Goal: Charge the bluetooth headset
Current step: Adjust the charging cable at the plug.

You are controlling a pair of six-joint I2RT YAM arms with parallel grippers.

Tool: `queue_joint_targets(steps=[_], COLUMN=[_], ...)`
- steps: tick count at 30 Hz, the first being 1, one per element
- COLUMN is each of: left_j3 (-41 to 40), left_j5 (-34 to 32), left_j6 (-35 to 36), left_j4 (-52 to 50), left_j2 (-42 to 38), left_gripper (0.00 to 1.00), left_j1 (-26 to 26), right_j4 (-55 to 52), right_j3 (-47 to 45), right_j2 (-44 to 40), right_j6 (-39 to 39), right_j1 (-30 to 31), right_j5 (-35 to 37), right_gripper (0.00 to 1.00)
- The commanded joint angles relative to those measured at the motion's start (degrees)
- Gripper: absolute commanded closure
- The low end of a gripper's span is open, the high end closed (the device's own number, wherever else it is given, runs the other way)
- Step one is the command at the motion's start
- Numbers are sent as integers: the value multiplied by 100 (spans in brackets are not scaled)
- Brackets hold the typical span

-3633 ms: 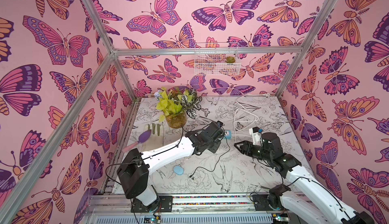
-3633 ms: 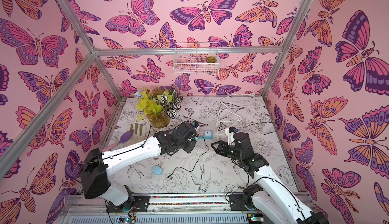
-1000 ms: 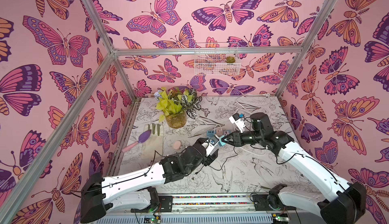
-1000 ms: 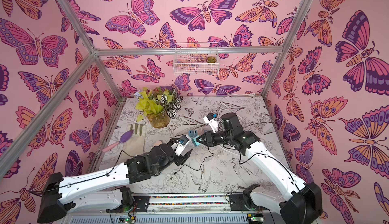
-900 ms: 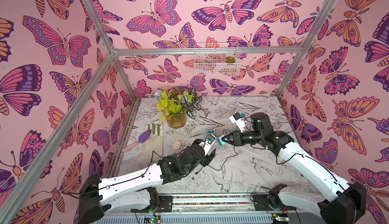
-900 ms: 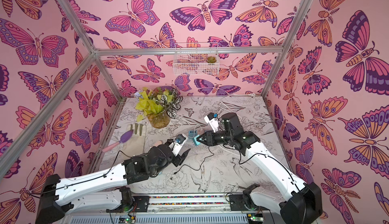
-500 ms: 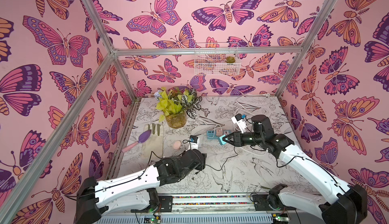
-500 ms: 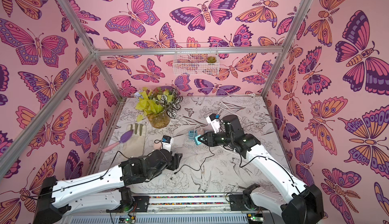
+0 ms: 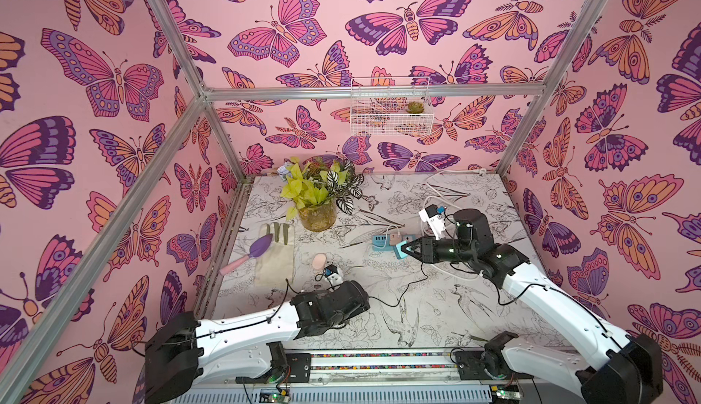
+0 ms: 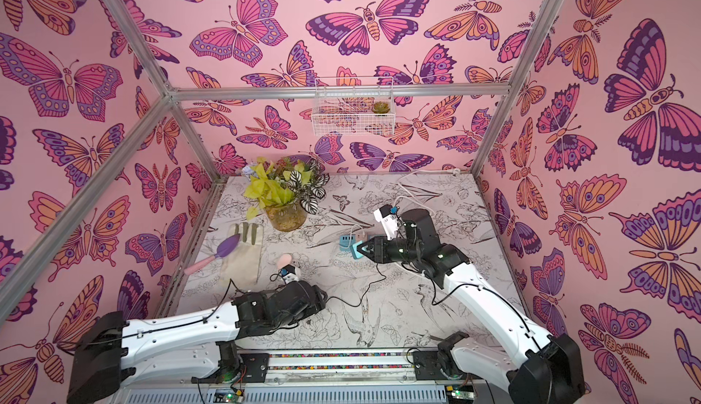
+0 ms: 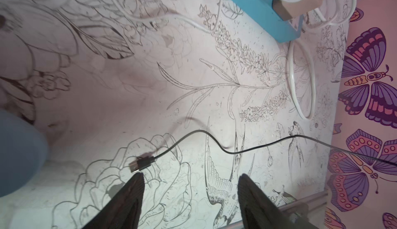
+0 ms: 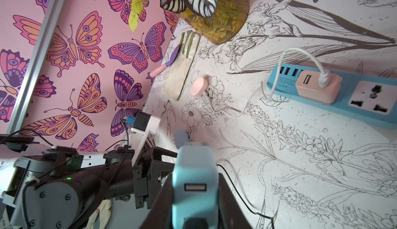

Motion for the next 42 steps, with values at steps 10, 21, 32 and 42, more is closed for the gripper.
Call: queue_joint_targets(steps=[10,21,32,42], left_j3=[-163,-48,-93,-185], left_j5=[734,614,460,99], left_j6=[-1217,-1764,-2235,-1985], left_j4=[2281,2823,1527,1187], left_j2=[1641,2605,2387,1905], left_gripper=[27,52,74,100], left_j1=[172,174,237,398], right_j4=[410,558,684,764], right_j3=[-117,-247,-267,-387], right_j2=[-53,-171,-307,-387], right_j6=[164,272,402,468], right_j1=[-33,-31,-24,-21], right_j5=[28,-2,-62,-59], right_gripper=[93,93,93,93])
